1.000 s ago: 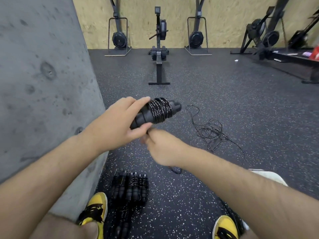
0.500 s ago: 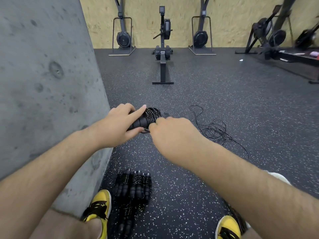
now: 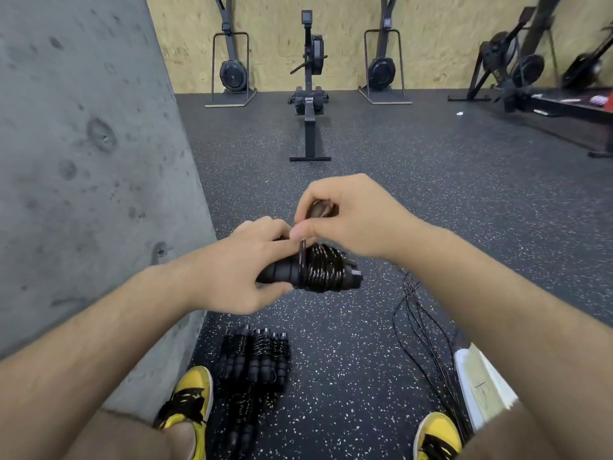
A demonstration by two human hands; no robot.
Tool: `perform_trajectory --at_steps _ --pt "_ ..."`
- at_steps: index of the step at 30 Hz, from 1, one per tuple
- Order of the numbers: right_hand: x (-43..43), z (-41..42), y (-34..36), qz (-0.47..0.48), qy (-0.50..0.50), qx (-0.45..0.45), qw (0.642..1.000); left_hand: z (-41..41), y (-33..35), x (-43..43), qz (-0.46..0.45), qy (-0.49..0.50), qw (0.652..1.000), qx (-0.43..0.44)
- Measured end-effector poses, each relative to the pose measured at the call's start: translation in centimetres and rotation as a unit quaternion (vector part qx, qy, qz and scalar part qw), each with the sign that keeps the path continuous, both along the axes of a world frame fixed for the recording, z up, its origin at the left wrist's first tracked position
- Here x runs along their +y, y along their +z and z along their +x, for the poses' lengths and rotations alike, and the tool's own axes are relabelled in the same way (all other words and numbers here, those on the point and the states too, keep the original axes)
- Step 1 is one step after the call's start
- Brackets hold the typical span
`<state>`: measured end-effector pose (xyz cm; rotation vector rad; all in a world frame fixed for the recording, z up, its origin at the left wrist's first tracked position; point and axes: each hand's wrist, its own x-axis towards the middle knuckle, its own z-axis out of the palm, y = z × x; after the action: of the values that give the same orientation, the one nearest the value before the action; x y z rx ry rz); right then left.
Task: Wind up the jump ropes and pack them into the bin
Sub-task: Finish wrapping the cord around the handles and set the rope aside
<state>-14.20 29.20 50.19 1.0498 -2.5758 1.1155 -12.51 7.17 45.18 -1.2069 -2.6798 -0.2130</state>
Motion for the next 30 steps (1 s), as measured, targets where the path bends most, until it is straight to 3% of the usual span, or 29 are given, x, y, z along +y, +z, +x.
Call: perform_trajectory --at_steps 4,6,9,13,16,18,22,26,30 --pt "1.5 -1.7 -0.1 -0.075 0.037 -0.202 0.976 1.6 1.2 1.4 0.119 -0.047 0.990 -0.063" --pt "1.8 -2.1 -0.6 -0.122 0.062 -0.282 0.950 2.4 1.2 2.0 0.224 -0.058 0.959 -0.161" --pt "1.4 -2.2 -1.4 -0.222 0.070 -0.388 0.892 2.4 0.8 2.3 0.329 -0.046 0.917 -0.222" --pt "-0.2 -2.4 -2.5 -0.380 0.071 -0.445 0.808 1.8 0.8 2.8 0.453 -0.036 0.846 -0.280" --pt "-1.5 -2.3 -2.9 -0.430 0.058 -0.449 0.781 1.3 1.0 3.6 0.545 -0.032 0.783 -0.297" --pt "-2.2 -2.1 -3.1 -0.438 0.053 -0.437 0.784 1.0 1.3 4.0 0.603 0.004 0.741 -0.295" --pt "-2.8 -1.1 -3.4 -0.415 -0.007 -0.366 0.833 0.7 1.7 4.4 0.648 0.055 0.697 -0.304" --pt "-2.7 0.2 -2.9 -0.291 -0.102 -0.267 0.913 0.6 2.2 4.2 0.665 0.085 0.672 -0.315" --pt "-2.2 1.7 -1.8 -0.193 -0.129 -0.177 0.956 0.4 2.6 3.8 0.684 0.106 0.650 -0.315"
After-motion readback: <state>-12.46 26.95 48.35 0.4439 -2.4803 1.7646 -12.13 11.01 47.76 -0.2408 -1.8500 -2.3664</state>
